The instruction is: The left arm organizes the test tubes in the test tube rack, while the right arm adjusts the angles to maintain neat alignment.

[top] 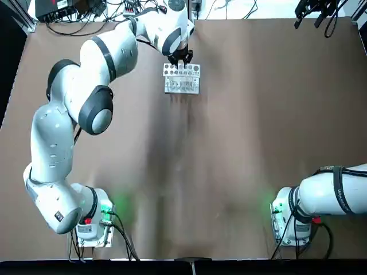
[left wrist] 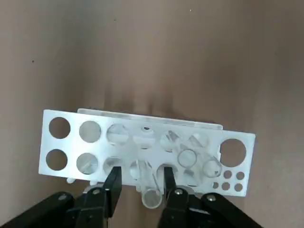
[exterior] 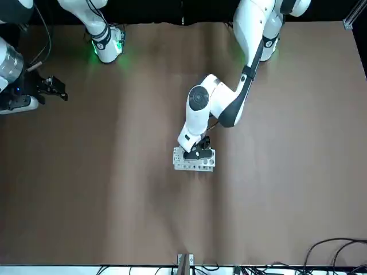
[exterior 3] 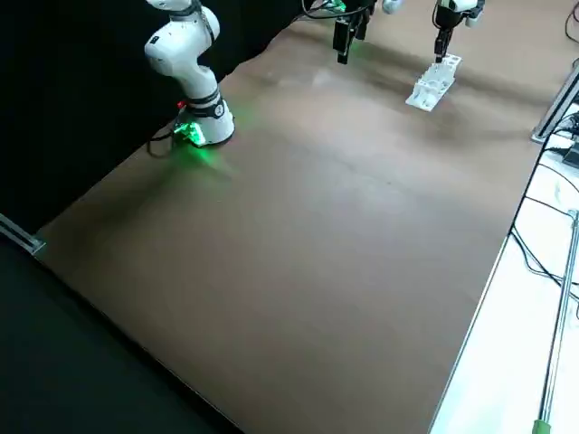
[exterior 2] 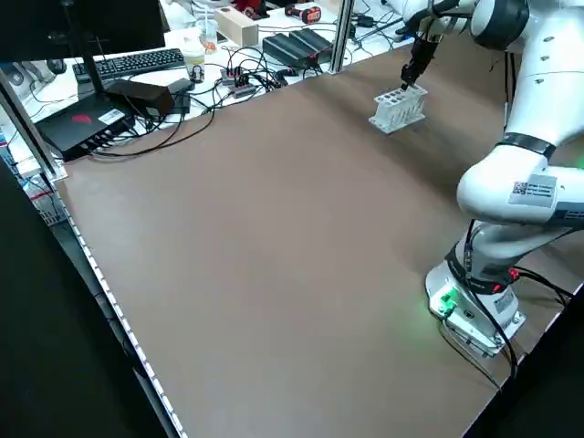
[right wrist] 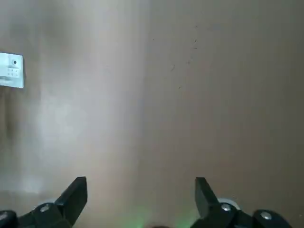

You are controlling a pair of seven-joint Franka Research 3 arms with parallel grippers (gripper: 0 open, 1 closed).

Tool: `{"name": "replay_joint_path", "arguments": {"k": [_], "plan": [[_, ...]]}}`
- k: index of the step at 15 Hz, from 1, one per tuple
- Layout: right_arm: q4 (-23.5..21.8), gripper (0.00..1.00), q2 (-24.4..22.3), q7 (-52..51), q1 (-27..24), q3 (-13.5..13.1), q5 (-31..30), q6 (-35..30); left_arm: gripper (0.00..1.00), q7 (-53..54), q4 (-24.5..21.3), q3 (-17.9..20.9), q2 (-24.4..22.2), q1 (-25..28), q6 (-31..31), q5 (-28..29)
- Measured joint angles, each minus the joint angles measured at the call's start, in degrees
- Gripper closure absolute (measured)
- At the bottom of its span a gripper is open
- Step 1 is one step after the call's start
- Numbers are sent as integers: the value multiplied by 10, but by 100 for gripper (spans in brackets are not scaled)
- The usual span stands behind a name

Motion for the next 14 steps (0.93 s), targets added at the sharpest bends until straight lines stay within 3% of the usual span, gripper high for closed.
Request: {"name": "replay_joint_path", "arguments": {"k": [14], "plan": [[0, 0, 0, 0, 0, 0, 0, 0, 62, 0, 0, 0, 1, 0, -22, 0]]}}
